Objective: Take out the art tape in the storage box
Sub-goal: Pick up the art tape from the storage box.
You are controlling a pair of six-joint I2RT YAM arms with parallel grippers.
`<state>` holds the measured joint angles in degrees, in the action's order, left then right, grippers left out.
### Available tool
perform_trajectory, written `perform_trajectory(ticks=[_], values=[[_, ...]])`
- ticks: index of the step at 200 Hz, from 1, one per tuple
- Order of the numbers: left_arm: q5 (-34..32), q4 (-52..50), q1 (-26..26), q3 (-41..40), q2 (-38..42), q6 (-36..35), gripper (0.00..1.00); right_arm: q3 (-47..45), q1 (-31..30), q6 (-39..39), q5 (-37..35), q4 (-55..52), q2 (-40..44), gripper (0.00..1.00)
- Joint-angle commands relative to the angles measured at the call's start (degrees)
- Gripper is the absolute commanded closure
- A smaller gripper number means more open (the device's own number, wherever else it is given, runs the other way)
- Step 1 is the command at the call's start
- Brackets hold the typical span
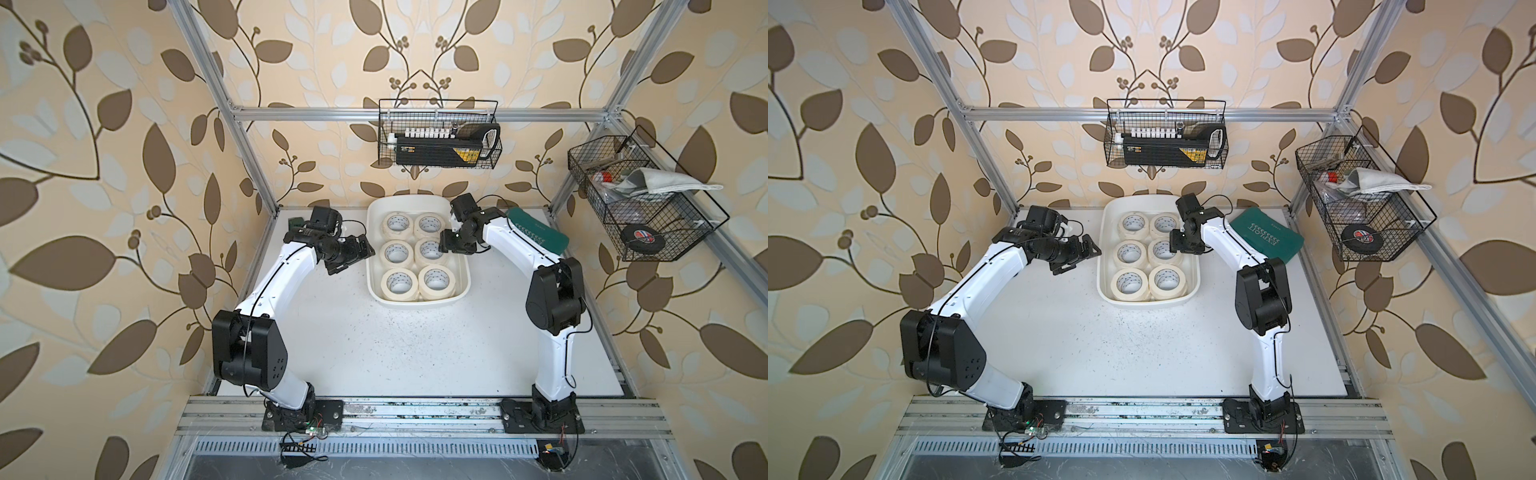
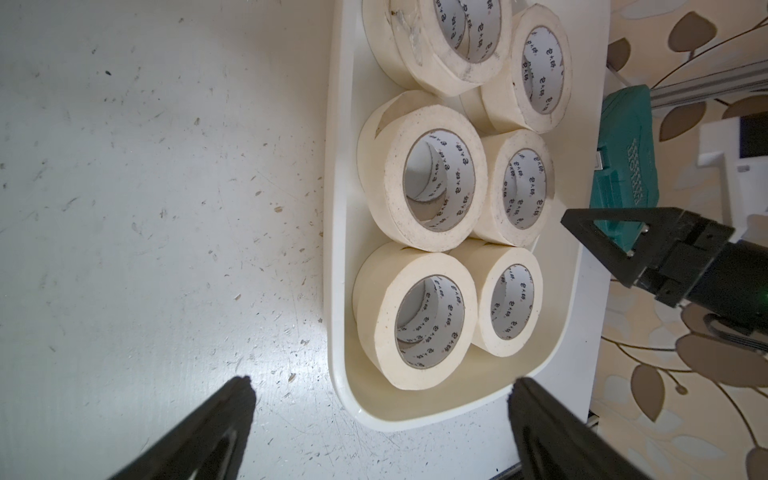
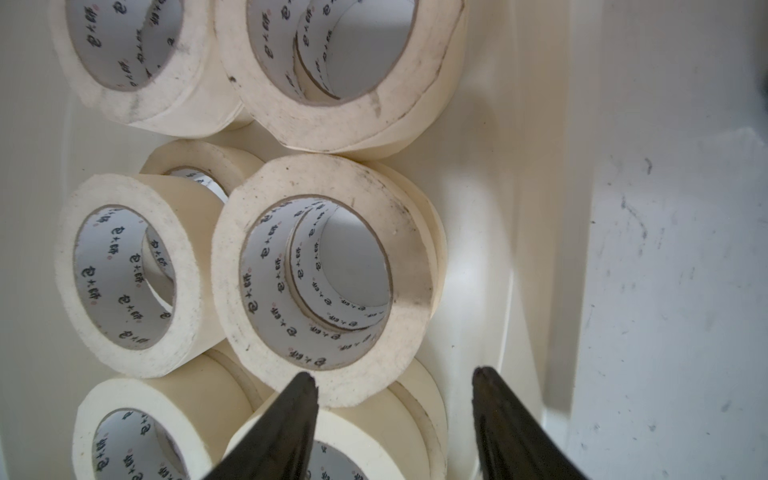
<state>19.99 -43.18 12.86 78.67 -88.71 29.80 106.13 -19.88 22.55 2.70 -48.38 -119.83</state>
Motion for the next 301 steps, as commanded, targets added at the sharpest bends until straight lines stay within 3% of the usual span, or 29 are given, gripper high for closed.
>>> perform_trajectory(ticks=[1, 89, 112, 139, 186, 244, 301], values=[[2.34, -0.03, 0.58, 0.56, 3.40, 0.42, 0.01, 0.75, -0.47, 1.94, -1.73, 0.91, -1.50, 0.38], [3.26, 0.23, 0.58, -0.07, 4.24, -0.03, 0.01, 1.72, -0.70, 6.69, -4.36, 2.28, -5.72, 0.42], [3.46, 0.64, 0.61, -1.09, 4.87, -0.02, 0.01, 1.93, -0.94, 7.20, -4.11, 2.64, -5.95, 0.53], [3.23, 1.07, 0.58, -2.14, 5.65, -0.14, 0.01, 1.64, -1.13, 7.46, -4.59, 3.00, -5.35, 0.73], [3.46, 1.91, 0.58, -3.09, 5.68, 1.16, 0.01, -0.10, -1.12, 7.80, -5.95, 3.64, -0.54, 0.95], [2.21, 2.87, 1.96, -2.00, 5.54, 2.00, 0.02, -2.26, -2.24, 6.18, -9.41, 2.02, 9.27, 0.98], [-8.57, 2.70, 14.37, 3.05, 3.35, -5.46, 0.03, -10.57, -6.19, 4.94, -12.97, -0.23, 19.21, 0.97]])
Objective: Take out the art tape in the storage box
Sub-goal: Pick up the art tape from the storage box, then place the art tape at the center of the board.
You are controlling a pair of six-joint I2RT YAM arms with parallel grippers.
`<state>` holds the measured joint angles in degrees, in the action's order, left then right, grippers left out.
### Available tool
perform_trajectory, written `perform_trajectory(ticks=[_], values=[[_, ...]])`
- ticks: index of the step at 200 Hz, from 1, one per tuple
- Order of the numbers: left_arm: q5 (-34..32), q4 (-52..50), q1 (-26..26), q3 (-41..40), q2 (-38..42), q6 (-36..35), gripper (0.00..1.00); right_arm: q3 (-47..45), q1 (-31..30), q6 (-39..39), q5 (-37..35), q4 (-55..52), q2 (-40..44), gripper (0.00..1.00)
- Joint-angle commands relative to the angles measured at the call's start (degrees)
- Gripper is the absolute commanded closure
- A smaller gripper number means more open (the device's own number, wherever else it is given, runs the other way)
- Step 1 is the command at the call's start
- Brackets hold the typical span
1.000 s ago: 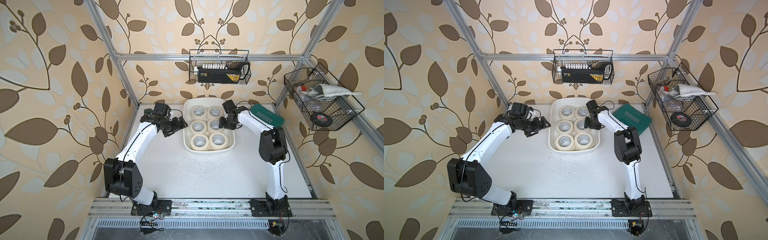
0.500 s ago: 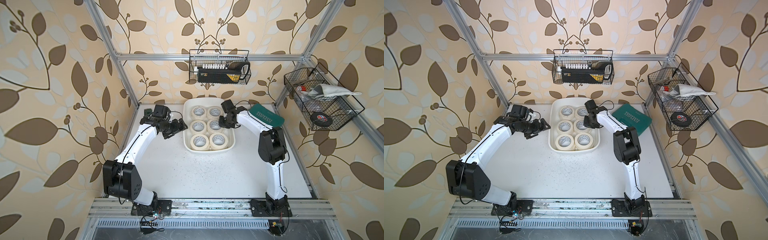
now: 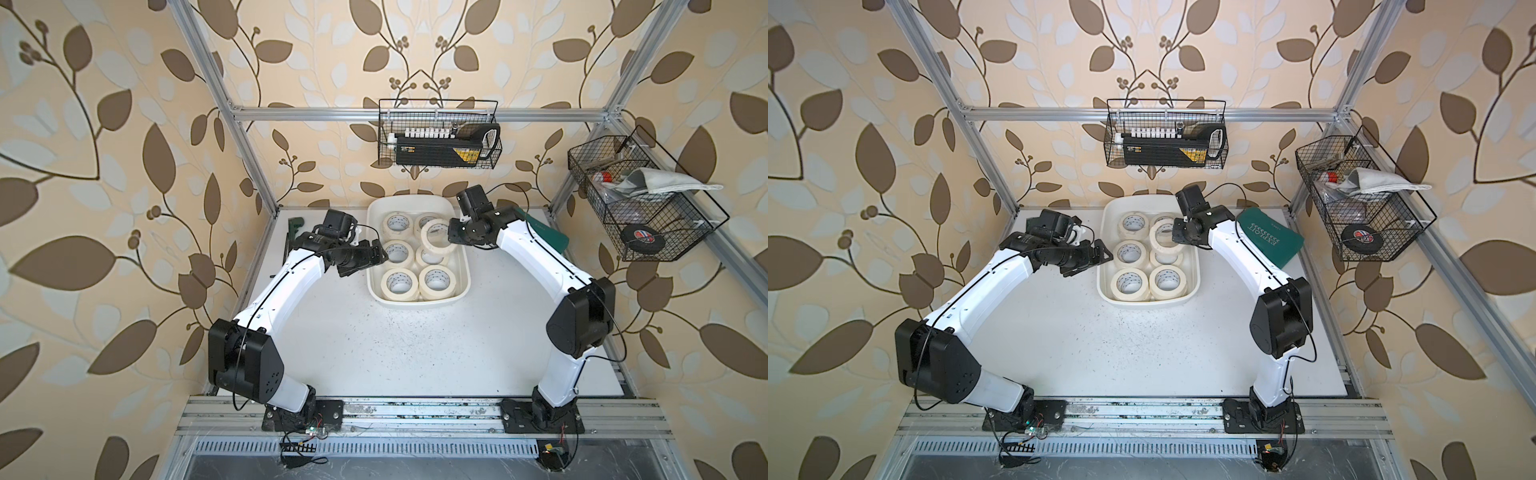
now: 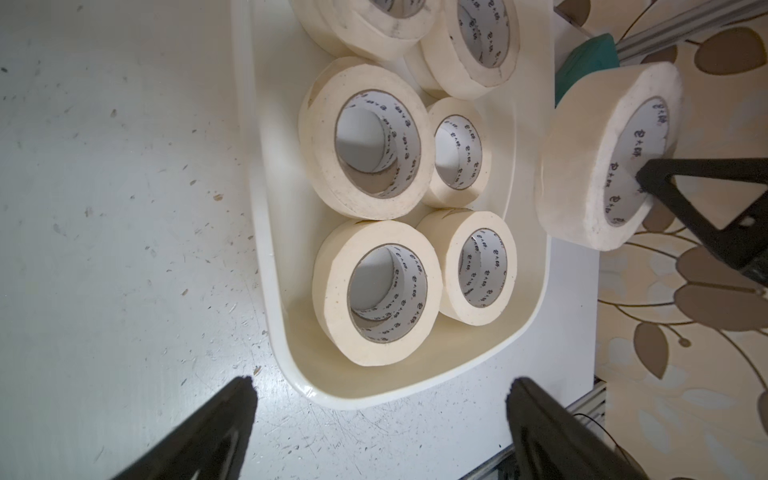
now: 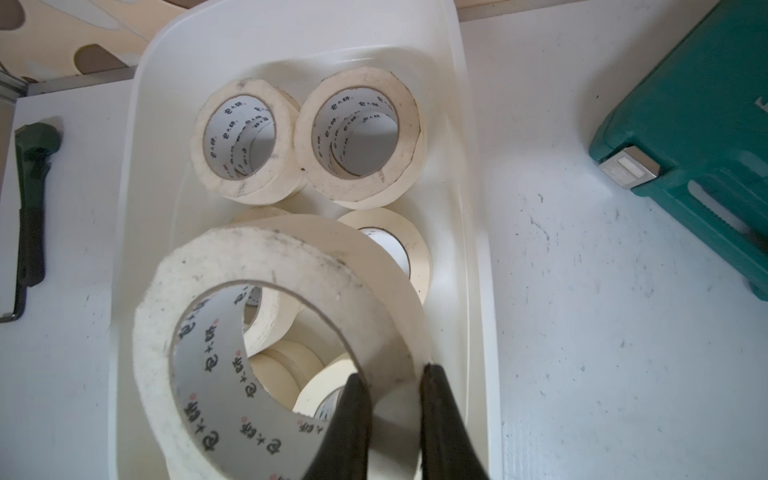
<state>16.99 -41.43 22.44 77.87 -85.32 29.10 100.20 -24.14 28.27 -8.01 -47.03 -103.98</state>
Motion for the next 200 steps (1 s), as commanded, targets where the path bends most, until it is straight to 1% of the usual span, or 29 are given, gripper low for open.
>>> perform_trajectory(ticks=[1, 46, 76, 88, 105, 128, 157, 175, 200], values=[[-5.71, 0.97, 5.07, 3.95, -0.07, -4.98, 0.03, -4.97, -1.99, -0.77, -2.27, -1.58, 3.58, 0.97], [-10.57, 3.00, 14.50, 6.09, -3.82, -10.71, 0.05, -14.82, -5.79, 0.55, -2.12, -0.14, 10.29, 0.97], [-13.46, 3.52, 20.35, 7.53, -6.92, -13.73, 0.07, -18.95, -6.97, 1.34, -1.55, 0.86, 12.68, 0.97], [-16.17, 3.72, 21.86, 7.67, -8.06, -13.98, 0.09, -19.97, -7.29, 1.60, -1.46, 0.97, 13.46, 0.97], [-20.33, 5.52, 24.10, 7.11, -9.38, -15.41, 0.09, -21.13, -7.62, 2.00, -1.33, 1.60, 14.48, 0.97], [-22.80, 6.62, 24.68, 7.51, -12.05, -14.83, 0.09, -22.23, -8.19, 2.43, -1.26, 2.06, 15.21, 0.97], [-24.18, 4.80, 24.76, 11.32, -16.11, -13.84, 0.11, -23.19, -8.64, 2.91, -1.48, 2.06, 16.15, 0.97], [-24.64, 5.32, 24.85, 11.62, -16.90, -13.11, 0.13, -23.64, -8.67, 2.91, -1.70, 2.37, 16.70, 0.97], [-24.73, 6.31, 24.85, 11.60, -17.27, -12.25, 0.20, -23.96, -8.71, 2.90, -1.75, 2.46, 17.13, 0.97]])
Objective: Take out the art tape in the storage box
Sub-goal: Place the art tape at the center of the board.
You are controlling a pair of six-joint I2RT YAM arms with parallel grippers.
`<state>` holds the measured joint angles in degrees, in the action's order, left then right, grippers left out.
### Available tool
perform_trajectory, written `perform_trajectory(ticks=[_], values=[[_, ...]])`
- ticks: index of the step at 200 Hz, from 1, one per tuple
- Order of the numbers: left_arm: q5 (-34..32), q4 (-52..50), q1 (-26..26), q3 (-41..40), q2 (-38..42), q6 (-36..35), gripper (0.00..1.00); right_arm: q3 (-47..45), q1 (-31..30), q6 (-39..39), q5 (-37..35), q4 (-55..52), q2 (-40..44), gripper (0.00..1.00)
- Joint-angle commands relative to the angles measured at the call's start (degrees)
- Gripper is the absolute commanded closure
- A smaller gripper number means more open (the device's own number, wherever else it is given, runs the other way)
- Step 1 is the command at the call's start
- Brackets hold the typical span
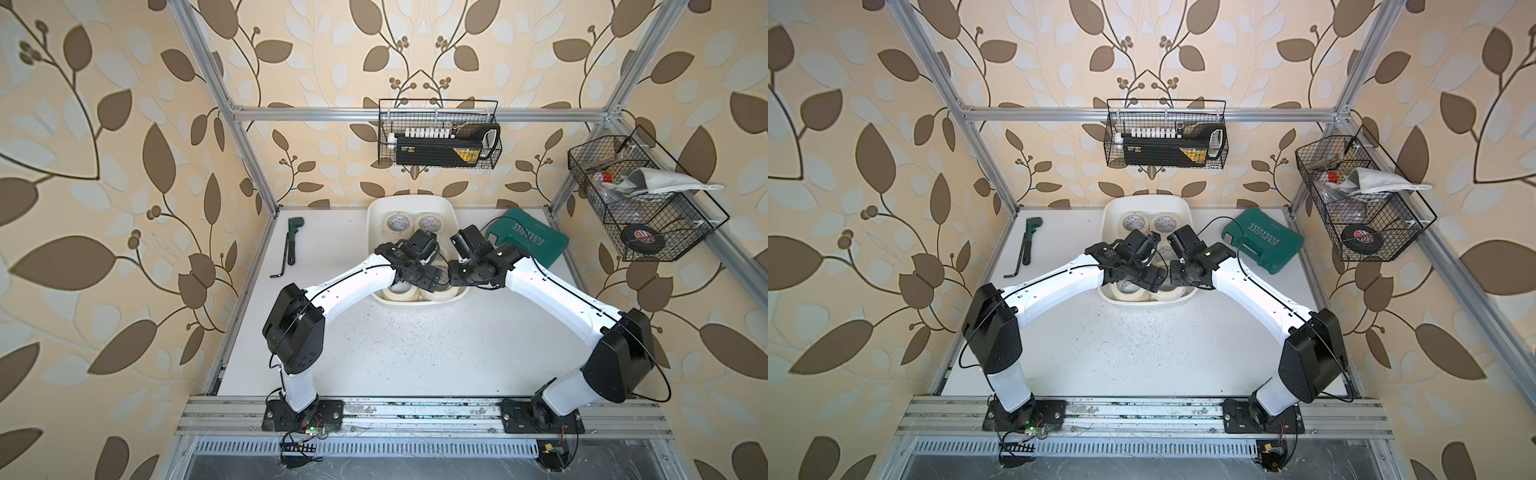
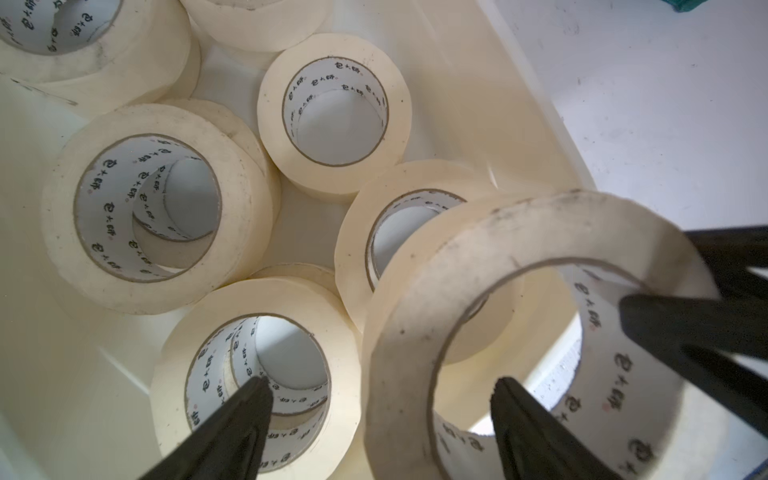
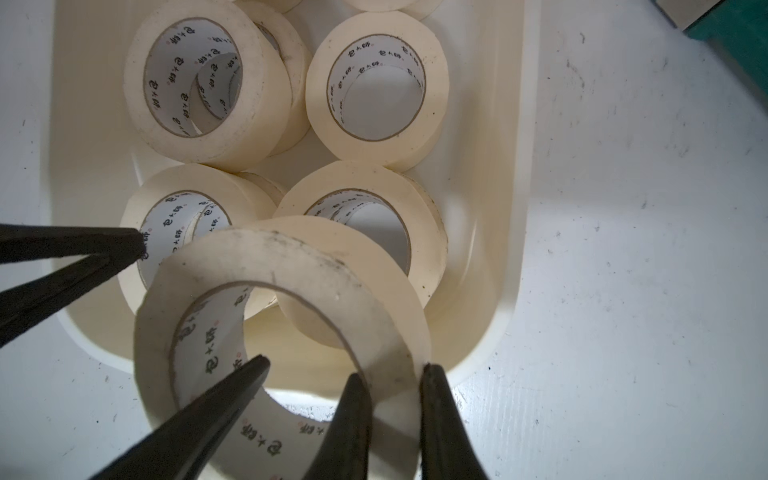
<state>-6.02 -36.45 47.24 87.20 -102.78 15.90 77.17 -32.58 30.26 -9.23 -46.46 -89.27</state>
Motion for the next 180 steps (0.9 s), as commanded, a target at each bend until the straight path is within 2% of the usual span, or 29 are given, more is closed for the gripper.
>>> perform_trajectory(ticks=[1, 17, 34, 68, 93, 105, 154, 180], values=[[-1.71, 1.35, 0.04, 2.27, 0.20, 0.96, 0.20, -0.94, -0.28, 0.88, -0.52, 1.94, 2.43, 0.97], [-1.62, 1.51, 0.04, 2.61, -0.21, 1.10, 0.33, -1.38, -0.23, 0.90, -0.52, 2.30, 2.70, 0.97], [-1.45, 1.38, 0.04, 3.14, -0.68, 1.17, 0.43, -1.65, -0.28, 0.85, -0.43, 2.44, 2.70, 0.96], [-1.86, 1.03, 0.04, 3.78, -1.27, 1.08, 0.70, -1.76, -0.33, 0.91, 0.16, 2.69, 2.53, 0.91], [-2.39, 0.87, 0.04, 3.90, -0.97, 0.73, 0.79, -1.97, -0.31, 1.00, 0.77, 3.33, 3.21, 0.87], [-3.17, 0.67, 0.04, 4.10, -0.76, 0.78, 0.82, -2.03, -0.38, 0.94, 1.19, 3.52, 3.57, 0.80], [-7.66, -2.73, -0.54, 8.81, -0.67, -0.89, 0.95, -1.73, -0.28, -0.63, 4.72, 5.75, 7.13, 0.40], [-13.74, -8.58, -2.77, 17.20, -4.07, -1.99, 1.00, -4.86, -0.24, -2.56, 5.94, 11.05, 11.50, 0.32]])
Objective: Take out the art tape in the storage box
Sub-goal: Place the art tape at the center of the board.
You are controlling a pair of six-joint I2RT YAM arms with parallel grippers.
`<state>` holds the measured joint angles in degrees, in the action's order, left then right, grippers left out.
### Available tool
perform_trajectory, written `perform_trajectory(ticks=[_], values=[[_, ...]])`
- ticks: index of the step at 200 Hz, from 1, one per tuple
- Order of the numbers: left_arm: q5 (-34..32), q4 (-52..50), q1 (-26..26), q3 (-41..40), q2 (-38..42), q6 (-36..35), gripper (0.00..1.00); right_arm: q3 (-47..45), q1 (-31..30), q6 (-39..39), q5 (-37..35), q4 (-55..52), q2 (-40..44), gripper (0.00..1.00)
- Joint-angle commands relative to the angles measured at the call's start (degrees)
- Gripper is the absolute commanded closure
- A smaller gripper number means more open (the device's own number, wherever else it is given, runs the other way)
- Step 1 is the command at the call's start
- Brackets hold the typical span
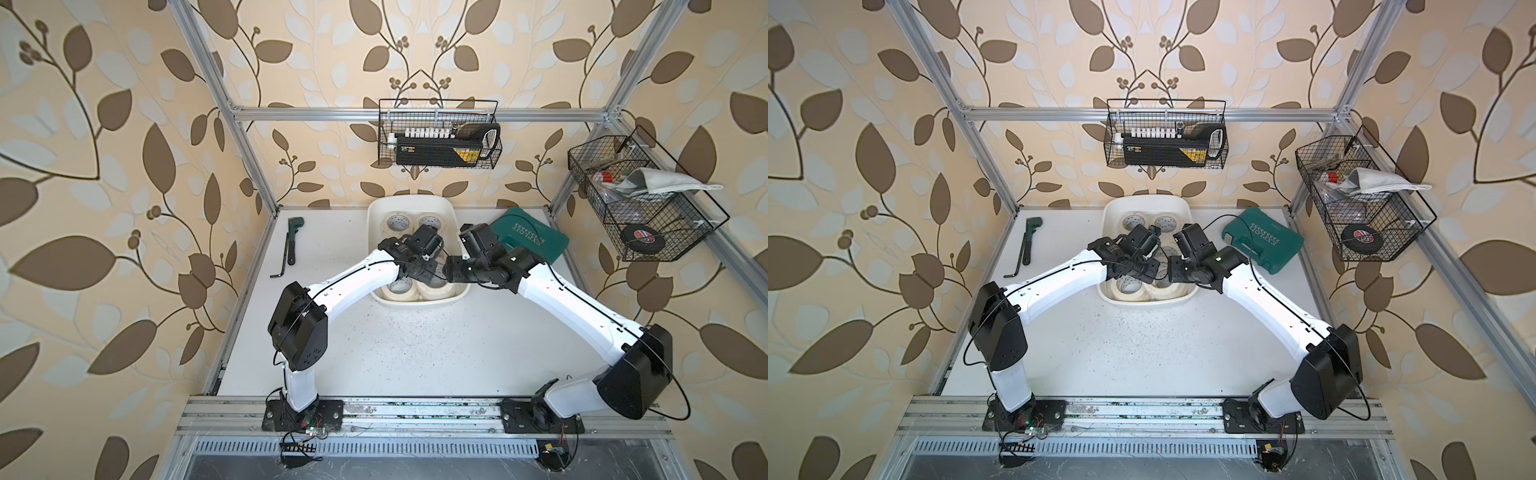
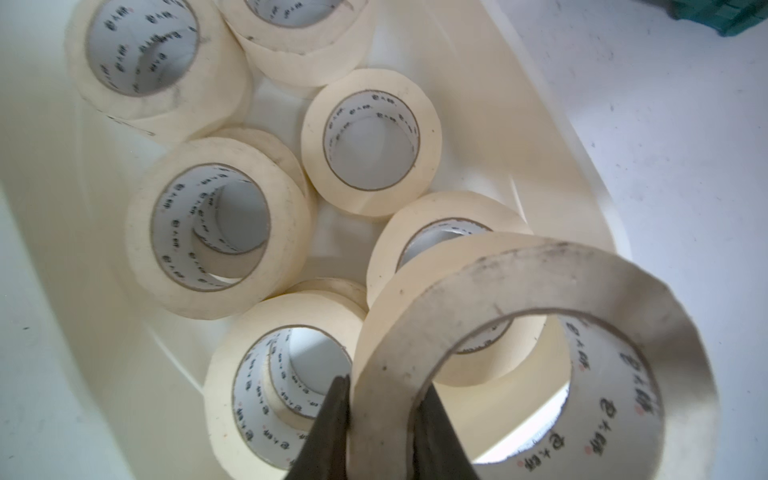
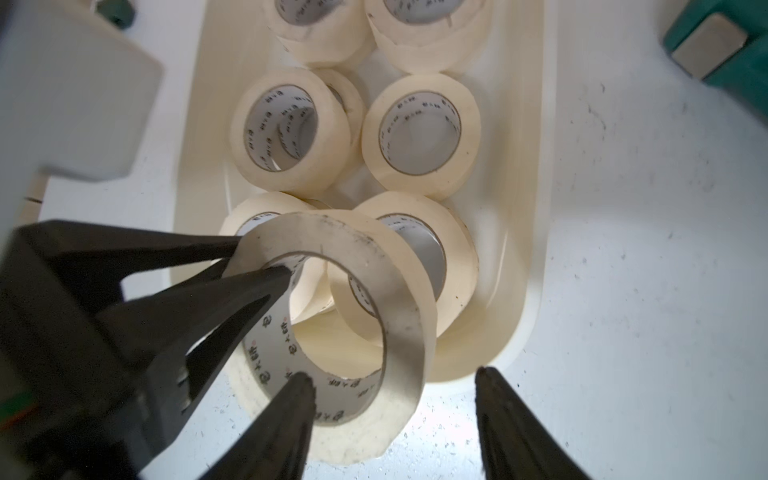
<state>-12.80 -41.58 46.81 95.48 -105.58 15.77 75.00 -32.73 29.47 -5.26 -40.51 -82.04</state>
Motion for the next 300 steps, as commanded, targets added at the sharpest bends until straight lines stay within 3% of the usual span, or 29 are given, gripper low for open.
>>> perform_trajectory(ticks=[1, 62, 102, 134, 168, 232, 248, 300], values=[[-7.14, -3.74, -2.46, 9.36, -1.42, -1.96, 1.00, -2.81, -0.07, -1.78, 1.94, 5.23, 4.43, 0.32], [-14.88, -10.98, -13.12, 25.37, -7.09, -1.39, 1.00, -5.38, 0.02, -2.78, 0.49, 8.30, 9.54, 0.29], [-18.43, -7.55, -21.57, 20.16, -6.41, 1.93, 1.00, -4.54, 0.71, -0.90, -0.19, 6.36, 8.16, 0.31], [-16.55, -5.23, -28.33, 16.97, -8.09, 6.11, 1.00, -2.78, 1.36, -0.04, -0.13, 4.07, 5.79, 0.31], [-11.60, -5.57, -34.36, 19.45, -13.98, 9.66, 1.00, -1.00, 2.48, 0.35, 0.10, 2.73, 3.83, 0.32], [-7.45, -2.40, -37.79, 21.54, -23.24, 11.99, 1.00, 4.36, 4.96, -0.20, 0.65, -0.25, -3.02, 0.33], [-6.40, -3.11, -38.18, 25.28, -25.94, 12.32, 1.00, 5.81, 5.20, -0.62, 0.58, -0.95, -4.69, 0.33], [-3.26, -2.71, -38.85, 27.04, -29.39, 13.10, 1.00, 9.37, 6.27, -1.02, 1.03, -1.96, -9.36, 0.34]])
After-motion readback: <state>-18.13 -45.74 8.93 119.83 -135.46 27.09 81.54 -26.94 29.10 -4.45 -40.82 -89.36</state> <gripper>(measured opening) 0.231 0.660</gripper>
